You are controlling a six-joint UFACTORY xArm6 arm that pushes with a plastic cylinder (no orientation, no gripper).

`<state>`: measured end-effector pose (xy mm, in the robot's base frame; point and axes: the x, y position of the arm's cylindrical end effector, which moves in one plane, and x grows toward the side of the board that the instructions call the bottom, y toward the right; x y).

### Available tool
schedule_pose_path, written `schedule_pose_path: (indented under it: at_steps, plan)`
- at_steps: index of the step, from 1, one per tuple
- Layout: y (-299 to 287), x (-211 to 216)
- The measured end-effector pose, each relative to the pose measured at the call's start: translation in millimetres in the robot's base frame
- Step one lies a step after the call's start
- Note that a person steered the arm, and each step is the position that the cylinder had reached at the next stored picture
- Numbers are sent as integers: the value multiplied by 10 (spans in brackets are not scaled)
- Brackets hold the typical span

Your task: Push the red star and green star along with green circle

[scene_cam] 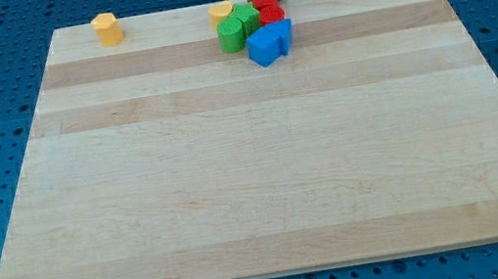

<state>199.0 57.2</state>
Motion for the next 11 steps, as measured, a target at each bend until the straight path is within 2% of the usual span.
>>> schedule_pose_path:
  at_steps: [2,11]
  plan:
    - [-177,199]
    - [-1455,456]
